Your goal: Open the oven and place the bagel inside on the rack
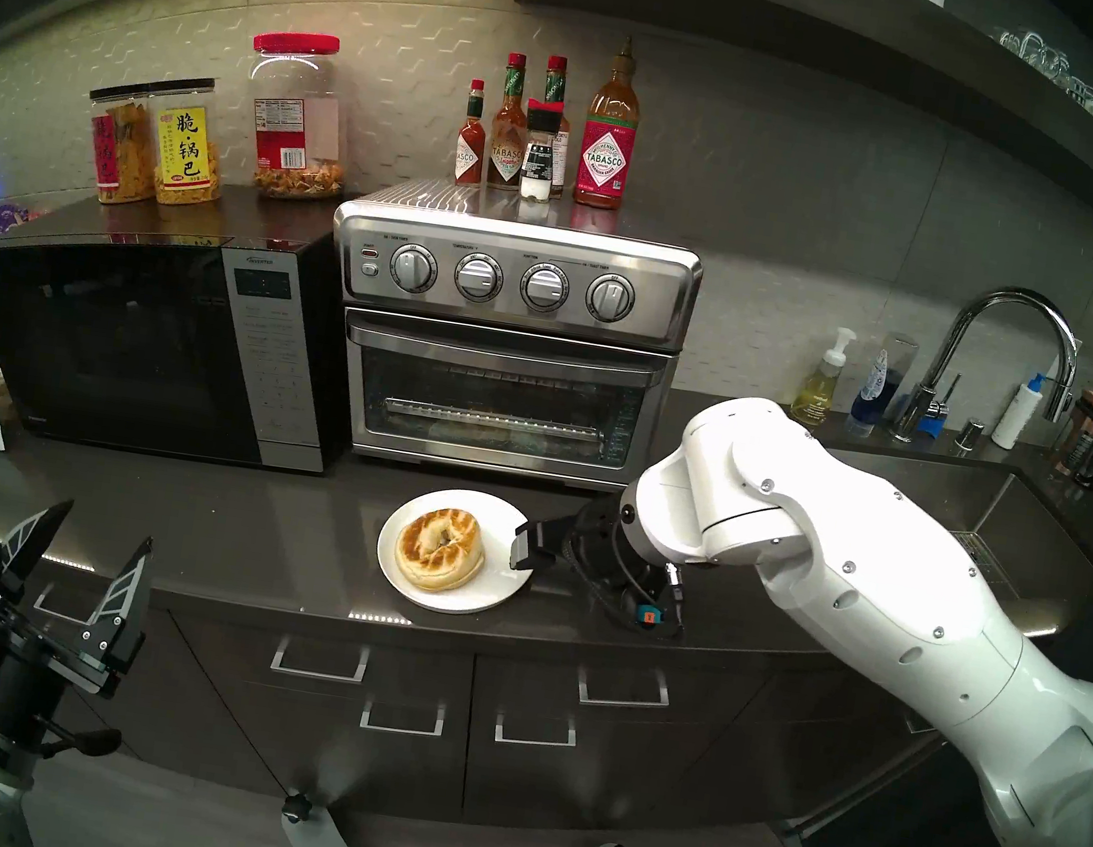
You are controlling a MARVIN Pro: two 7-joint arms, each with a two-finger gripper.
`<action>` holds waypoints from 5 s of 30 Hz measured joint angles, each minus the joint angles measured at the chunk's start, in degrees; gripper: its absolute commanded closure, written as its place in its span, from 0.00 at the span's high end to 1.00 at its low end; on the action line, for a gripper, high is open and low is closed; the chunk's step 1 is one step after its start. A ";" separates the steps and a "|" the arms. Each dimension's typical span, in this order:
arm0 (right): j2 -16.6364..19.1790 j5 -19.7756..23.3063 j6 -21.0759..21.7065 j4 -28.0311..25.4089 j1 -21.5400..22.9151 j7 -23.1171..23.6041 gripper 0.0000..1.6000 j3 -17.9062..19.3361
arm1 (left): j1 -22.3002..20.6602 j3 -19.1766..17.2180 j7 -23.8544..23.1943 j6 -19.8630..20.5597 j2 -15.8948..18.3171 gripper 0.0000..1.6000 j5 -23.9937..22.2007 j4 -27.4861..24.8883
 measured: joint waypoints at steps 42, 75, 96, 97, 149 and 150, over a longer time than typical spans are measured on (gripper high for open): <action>-5.08 3.07 9.73 1.35 8.62 9.88 0.75 -13.15 | 0.00 0.00 0.00 0.00 0.00 1.00 0.00 -0.02; -8.98 0.42 13.30 5.30 9.20 12.49 0.48 -13.71 | 0.00 0.00 0.00 0.00 0.00 1.00 0.00 -0.02; -10.43 0.52 13.75 5.90 9.38 13.72 0.00 -13.56 | 0.00 0.00 0.00 0.00 0.00 1.00 0.00 -0.02; -10.48 0.50 13.73 5.95 9.41 13.72 0.00 -13.55 | 0.00 0.00 0.00 0.00 0.00 1.00 0.00 -0.02; -3.70 -2.56 7.81 11.67 9.25 5.77 0.00 -10.21 | 0.00 0.00 0.00 0.00 0.00 1.00 0.00 -0.02; -3.51 -2.60 7.70 11.76 9.22 5.55 0.00 -10.12 | 0.00 0.00 0.00 0.00 0.00 1.00 0.00 -0.02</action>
